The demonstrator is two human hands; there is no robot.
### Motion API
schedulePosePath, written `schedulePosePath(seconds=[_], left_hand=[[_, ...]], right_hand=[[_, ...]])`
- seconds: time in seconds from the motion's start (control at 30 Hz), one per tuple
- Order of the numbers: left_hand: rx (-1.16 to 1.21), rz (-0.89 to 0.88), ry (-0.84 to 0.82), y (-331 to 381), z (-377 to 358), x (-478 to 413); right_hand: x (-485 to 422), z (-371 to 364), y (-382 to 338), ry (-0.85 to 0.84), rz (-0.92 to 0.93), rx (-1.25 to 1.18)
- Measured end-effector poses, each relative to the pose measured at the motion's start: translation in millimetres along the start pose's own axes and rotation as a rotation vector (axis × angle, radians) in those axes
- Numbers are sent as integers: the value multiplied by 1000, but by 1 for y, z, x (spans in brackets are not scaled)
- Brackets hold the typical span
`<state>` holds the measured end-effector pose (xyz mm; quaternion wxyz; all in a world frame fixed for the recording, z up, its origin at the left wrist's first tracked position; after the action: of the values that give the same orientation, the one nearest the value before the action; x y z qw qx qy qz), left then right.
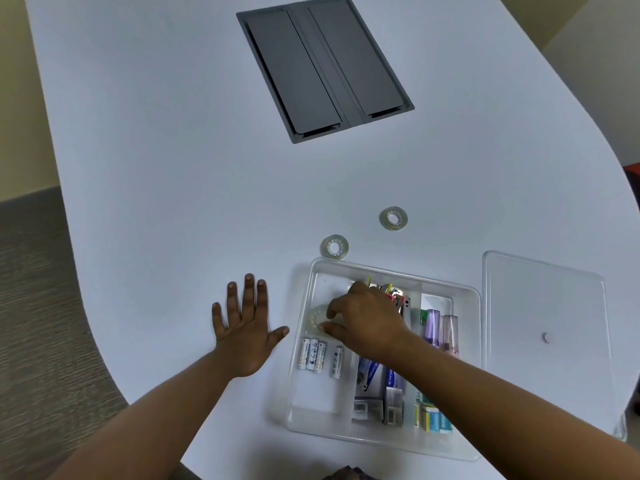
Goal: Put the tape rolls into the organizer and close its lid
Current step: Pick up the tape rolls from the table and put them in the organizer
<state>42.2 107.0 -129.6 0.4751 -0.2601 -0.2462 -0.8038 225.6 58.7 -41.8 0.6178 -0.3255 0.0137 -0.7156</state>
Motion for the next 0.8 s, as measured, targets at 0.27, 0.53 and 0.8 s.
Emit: schedulePosePath(seconds=[0.27,0.53,0.8], left_hand=[[14,2,-11,-1,-1,-1],[7,5,-15,-1,-1,-2],[0,8,-9,-1,-2,-2]], right_hand=[[-11,36,23,213,-23,-197],[-52,62,37,347,-52,-257],[-101,49,63,117,-37,-135]])
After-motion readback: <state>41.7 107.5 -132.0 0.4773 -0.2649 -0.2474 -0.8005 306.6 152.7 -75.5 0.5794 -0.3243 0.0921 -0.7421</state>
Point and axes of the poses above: each hand's wrist, its own x-axis away from the middle knuckle, its own z-axis out of the back of the hand, y = z × x, the point moved 7 cm from there along -x, towards the middle knuckle, and after that the axes turned 7 degrees about -x, right-handed, at the moved point
